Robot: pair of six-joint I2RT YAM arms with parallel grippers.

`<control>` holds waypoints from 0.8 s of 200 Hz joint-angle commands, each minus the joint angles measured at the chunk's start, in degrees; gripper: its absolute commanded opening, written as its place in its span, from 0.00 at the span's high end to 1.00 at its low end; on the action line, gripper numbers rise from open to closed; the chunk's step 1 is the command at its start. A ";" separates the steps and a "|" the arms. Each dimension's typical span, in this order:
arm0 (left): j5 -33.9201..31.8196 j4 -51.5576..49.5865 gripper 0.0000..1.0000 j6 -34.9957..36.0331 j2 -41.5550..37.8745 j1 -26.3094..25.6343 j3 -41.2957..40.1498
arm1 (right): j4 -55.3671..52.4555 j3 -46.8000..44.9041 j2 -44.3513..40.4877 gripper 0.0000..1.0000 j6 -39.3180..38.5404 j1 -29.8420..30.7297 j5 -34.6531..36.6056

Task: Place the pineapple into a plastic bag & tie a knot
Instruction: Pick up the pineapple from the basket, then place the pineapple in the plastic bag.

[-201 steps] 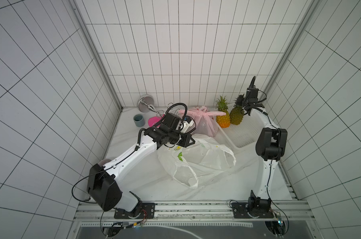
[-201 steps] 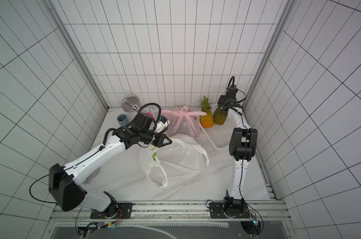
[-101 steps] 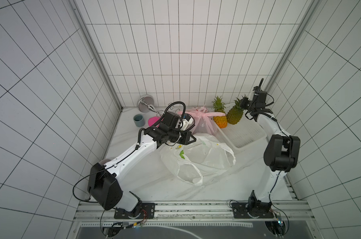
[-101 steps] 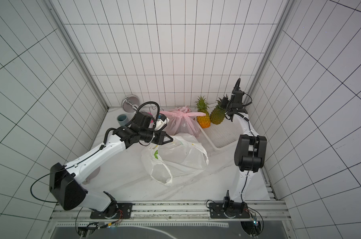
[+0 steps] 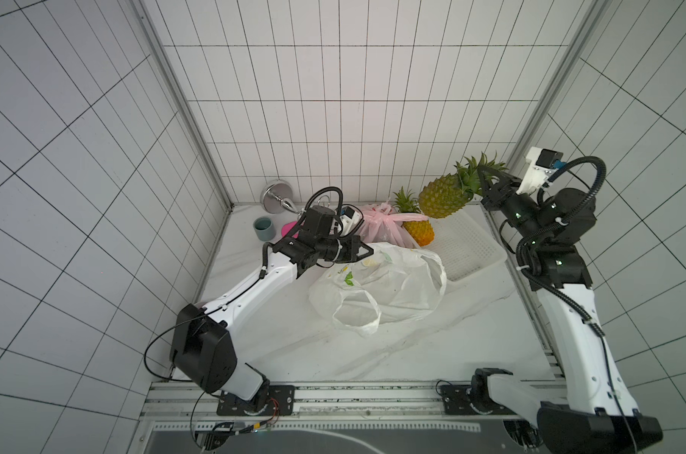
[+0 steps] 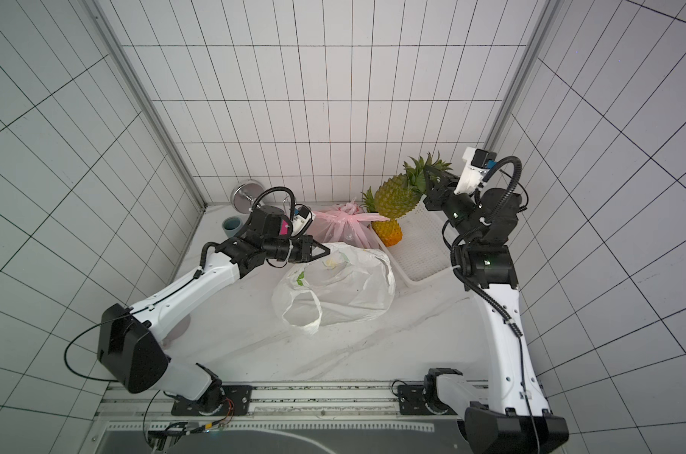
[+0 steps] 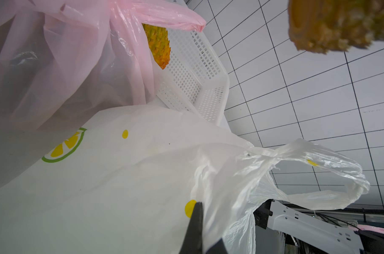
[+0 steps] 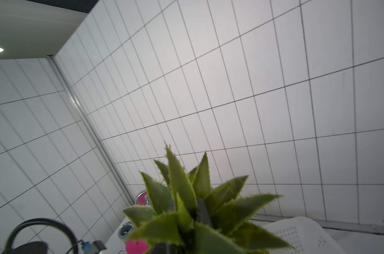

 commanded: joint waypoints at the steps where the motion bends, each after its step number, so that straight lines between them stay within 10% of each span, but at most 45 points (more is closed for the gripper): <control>1: 1.32 3.91 1.00 -2.87 1.70 0.66 0.16 | 2.60 -1.89 -3.48 1.00 2.70 1.36 -8.77; 160: -0.97 3.25 1.00 -4.20 5.28 1.10 4.20 | -7.60 -18.46 -15.01 1.00 -10.94 18.24 -16.32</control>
